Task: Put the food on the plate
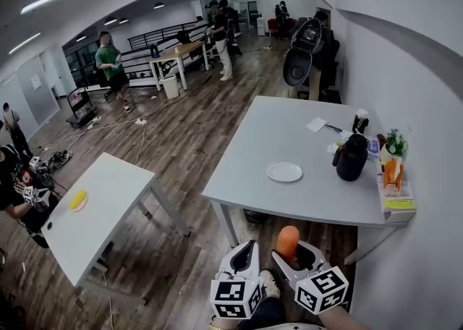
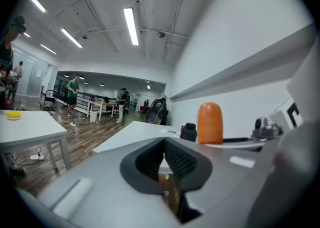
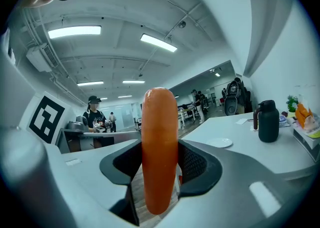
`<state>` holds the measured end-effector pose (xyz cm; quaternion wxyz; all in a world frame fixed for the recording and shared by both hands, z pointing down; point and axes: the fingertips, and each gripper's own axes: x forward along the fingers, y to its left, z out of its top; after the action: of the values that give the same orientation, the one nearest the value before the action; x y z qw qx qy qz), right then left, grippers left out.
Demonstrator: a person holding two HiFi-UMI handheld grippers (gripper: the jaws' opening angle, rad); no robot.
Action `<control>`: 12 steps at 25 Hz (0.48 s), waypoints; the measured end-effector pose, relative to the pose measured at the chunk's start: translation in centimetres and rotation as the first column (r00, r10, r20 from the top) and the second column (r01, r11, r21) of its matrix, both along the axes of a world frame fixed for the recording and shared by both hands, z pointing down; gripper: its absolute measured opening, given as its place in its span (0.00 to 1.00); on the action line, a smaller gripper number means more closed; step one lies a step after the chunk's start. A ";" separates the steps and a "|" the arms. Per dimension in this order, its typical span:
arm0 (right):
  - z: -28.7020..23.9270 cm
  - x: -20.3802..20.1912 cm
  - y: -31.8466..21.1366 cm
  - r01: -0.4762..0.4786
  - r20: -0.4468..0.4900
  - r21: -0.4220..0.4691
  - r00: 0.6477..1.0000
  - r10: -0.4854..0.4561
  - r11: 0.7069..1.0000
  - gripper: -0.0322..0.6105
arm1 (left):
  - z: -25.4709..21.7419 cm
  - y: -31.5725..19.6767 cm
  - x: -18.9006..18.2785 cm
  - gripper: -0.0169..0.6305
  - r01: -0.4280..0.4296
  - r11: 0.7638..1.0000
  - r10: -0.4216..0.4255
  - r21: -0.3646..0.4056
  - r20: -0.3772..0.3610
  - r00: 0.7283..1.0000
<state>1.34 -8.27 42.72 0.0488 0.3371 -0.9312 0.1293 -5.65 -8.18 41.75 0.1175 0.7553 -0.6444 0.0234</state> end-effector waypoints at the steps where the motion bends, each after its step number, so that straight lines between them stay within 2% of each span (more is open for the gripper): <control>1: 0.3 0.1 -1.4 -0.003 0.001 0.003 1.000 0.003 1.000 0.38 | 0.4 -1.4 -0.1 0.04 0.000 1.000 0.000 0.002 -0.002 1.000; 6: 0.5 -0.5 -9.5 -0.031 -0.006 0.021 0.999 0.032 0.999 0.38 | 0.8 -9.6 -0.7 0.04 -0.031 0.999 0.031 0.016 -0.003 1.000; 12: 1.3 -1.1 -21.1 -0.069 -0.028 -0.013 0.997 0.069 0.998 0.38 | 2.0 -21.5 -1.5 0.04 -0.069 0.997 0.069 -0.027 -0.013 0.998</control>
<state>0.25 -29.38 44.03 0.0594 0.3705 -0.9174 0.1330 -7.13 -29.72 43.72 0.1310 0.7754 -0.6169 0.0318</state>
